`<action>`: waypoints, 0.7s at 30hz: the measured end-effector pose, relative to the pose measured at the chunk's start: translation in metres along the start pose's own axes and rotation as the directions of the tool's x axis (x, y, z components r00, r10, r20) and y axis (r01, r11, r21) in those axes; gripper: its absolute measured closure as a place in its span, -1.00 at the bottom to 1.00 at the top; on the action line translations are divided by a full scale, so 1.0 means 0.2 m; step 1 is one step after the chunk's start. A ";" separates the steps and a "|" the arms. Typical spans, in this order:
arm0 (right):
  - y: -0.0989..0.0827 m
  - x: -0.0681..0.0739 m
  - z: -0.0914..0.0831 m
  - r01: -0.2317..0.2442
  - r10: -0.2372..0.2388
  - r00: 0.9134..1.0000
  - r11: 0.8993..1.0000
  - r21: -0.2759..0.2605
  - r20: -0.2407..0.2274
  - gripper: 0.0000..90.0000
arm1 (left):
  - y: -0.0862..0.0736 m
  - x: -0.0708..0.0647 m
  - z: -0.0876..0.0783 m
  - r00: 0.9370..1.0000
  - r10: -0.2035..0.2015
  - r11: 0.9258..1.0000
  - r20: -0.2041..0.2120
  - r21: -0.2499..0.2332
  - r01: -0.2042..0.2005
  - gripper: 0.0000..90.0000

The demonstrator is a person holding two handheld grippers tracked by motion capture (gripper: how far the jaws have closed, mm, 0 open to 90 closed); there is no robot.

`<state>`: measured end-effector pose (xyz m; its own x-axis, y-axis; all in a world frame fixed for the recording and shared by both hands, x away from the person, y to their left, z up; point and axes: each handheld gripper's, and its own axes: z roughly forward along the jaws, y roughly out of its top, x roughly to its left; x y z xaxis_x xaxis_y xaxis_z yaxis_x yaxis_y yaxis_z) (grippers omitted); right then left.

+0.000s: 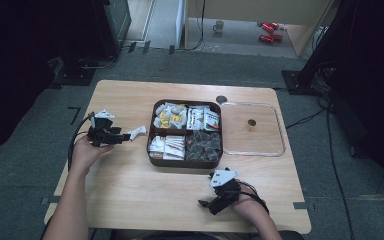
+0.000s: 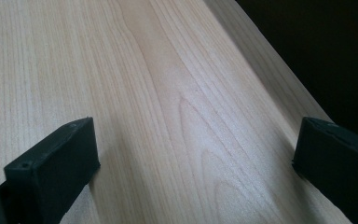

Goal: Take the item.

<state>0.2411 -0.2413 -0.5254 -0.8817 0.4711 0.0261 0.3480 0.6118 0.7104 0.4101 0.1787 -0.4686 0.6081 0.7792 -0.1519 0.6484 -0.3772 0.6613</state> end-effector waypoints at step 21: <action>0.00 0.00 0.00 0.000 0.000 1.000 1.000 -0.002 0.000 -1.00 | -0.15 0.16 -0.05 0.996 -0.064 0.998 -0.067 -0.009 0.064 -0.09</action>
<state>0.2411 -0.2412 -0.5255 -0.8817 0.4710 0.0259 0.3473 0.6108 0.7115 0.4054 0.2199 -0.4849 0.5333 0.8334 -0.1446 0.6819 -0.3225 0.6565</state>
